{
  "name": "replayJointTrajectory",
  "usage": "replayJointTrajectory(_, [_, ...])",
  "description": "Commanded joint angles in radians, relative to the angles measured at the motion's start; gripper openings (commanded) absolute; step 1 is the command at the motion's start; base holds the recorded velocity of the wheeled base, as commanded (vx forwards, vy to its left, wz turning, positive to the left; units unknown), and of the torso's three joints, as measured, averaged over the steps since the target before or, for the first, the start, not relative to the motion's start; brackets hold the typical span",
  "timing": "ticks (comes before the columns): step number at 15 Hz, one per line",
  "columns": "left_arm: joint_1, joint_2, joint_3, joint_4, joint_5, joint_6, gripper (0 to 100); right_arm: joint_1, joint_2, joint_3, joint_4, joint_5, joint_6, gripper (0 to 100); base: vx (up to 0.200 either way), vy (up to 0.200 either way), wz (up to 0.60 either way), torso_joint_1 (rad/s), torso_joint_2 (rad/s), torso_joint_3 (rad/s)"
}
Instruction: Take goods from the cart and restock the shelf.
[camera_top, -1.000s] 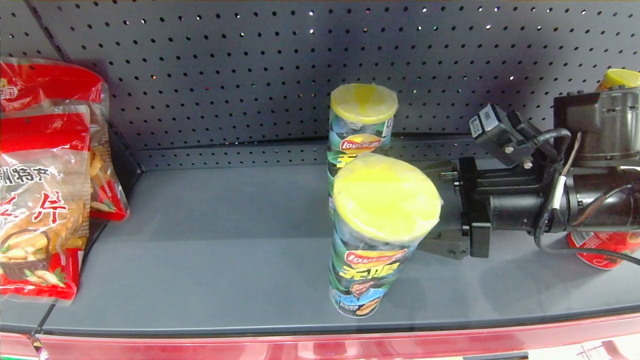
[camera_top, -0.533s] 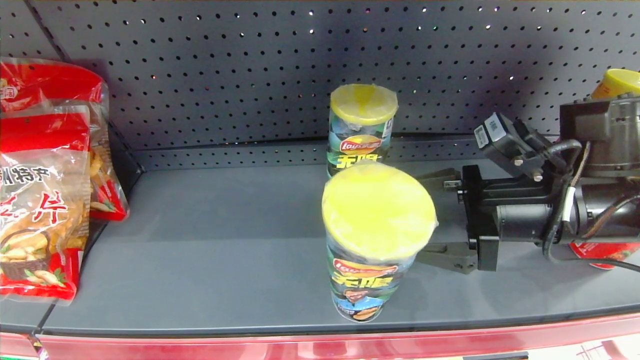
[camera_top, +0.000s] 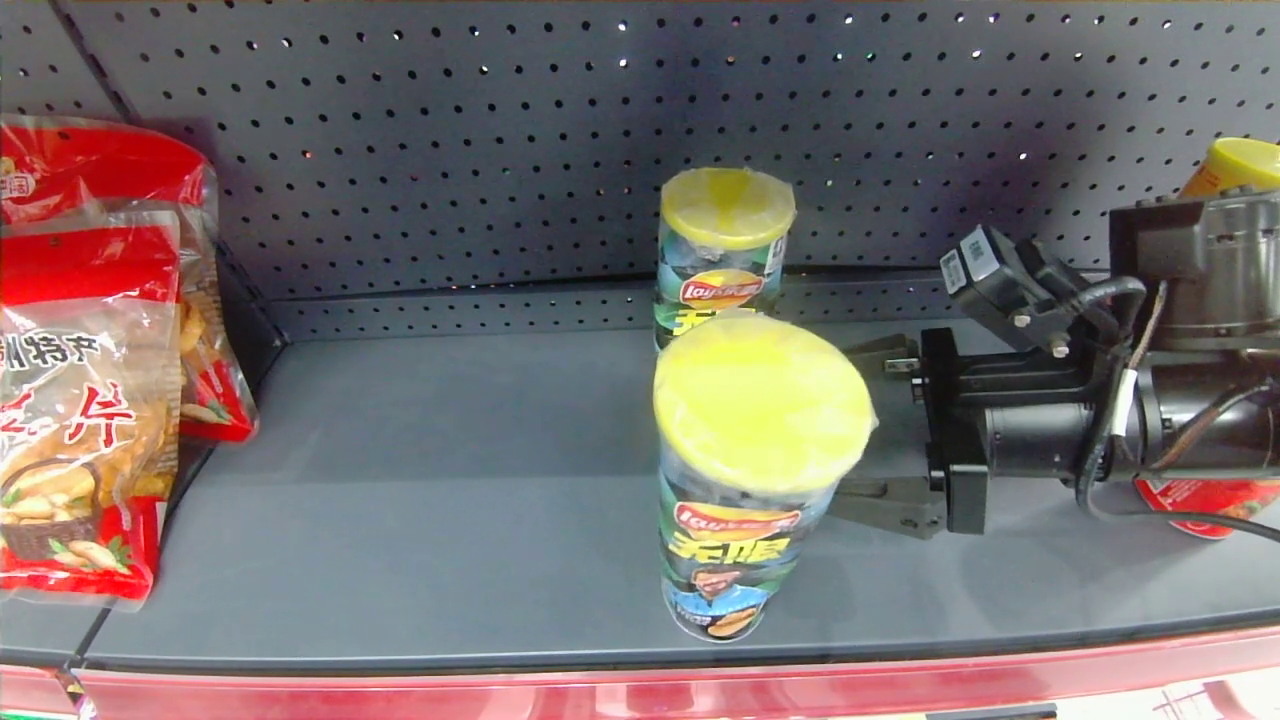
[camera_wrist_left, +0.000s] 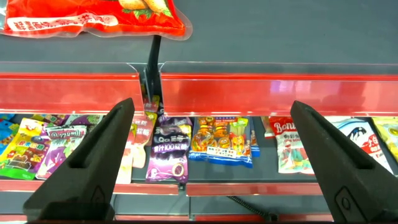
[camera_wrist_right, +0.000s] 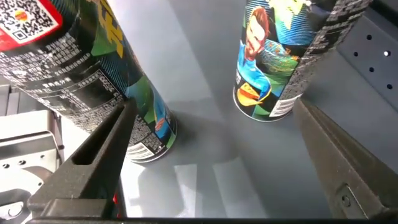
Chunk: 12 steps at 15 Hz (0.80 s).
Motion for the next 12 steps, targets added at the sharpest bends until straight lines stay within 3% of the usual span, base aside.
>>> replayJointTrajectory(1, [0.000,0.003,0.000,0.000,-0.001,0.000,100,-0.015,0.021,-0.008,-0.001,0.001,0.000,100,0.000,0.000,0.00,0.000,0.00,0.000])
replayJointTrajectory(12, [0.000,0.001,0.000,0.000,0.000,0.000,100,-0.029,0.016,-0.006,0.001,0.001,0.003,100,0.000,0.000,0.00,0.000,0.00,0.000])
